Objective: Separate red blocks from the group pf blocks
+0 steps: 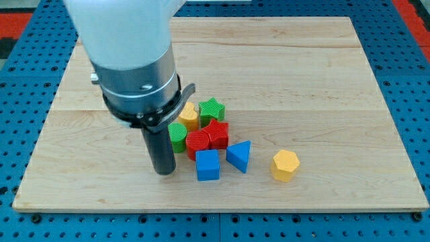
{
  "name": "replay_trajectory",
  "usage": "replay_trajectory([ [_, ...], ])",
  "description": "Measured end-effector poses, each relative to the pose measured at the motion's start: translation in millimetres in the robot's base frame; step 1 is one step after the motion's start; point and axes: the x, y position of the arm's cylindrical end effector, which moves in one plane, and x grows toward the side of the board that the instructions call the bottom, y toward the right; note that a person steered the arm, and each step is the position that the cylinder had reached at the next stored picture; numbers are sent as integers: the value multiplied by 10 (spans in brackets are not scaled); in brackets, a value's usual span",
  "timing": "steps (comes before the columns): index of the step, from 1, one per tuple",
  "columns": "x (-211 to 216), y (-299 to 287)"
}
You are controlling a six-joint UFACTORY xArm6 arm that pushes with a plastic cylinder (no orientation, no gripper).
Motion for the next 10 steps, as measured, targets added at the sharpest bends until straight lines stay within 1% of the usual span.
replay_trajectory([
  [1,-231,271],
  [3,-426,1061],
  [4,-604,1454],
  [5,-947,1772],
  [6,-1178,2014],
  [7,-1201,2338],
  [8,-1117,2071],
  [10,-1067,2648],
])
